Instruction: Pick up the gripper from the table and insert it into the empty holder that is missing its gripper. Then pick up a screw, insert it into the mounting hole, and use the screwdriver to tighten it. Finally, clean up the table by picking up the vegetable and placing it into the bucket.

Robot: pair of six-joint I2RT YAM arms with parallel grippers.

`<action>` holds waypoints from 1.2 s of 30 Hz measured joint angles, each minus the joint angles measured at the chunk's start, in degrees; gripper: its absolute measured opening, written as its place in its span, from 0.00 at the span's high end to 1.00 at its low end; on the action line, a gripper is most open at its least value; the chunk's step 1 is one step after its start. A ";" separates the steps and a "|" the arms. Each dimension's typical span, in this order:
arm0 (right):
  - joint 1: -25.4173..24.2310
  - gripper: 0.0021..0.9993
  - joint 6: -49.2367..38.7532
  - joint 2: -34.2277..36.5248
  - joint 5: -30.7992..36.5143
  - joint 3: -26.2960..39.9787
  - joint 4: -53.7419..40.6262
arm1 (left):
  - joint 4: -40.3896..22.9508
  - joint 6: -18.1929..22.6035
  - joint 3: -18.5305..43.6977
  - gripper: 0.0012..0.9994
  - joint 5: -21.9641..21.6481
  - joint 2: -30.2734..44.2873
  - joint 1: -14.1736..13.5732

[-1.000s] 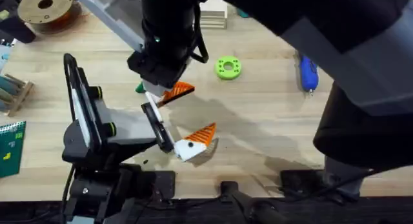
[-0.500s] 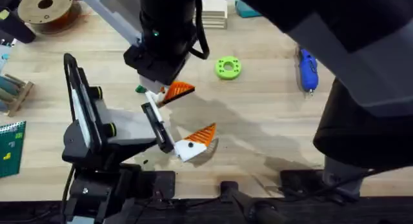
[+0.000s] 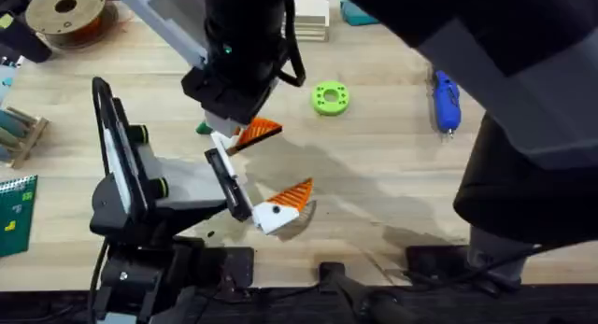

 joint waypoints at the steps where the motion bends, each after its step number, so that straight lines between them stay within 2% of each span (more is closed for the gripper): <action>1: 0.00 1.00 0.00 0.02 0.00 0.02 0.00 | 0.00 0.00 0.00 0.00 0.00 0.00 0.00; 36: 0.13 1.00 0.22 1.77 -0.02 0.13 -0.50 | 0.00 -0.42 0.00 0.00 -0.01 0.00 0.00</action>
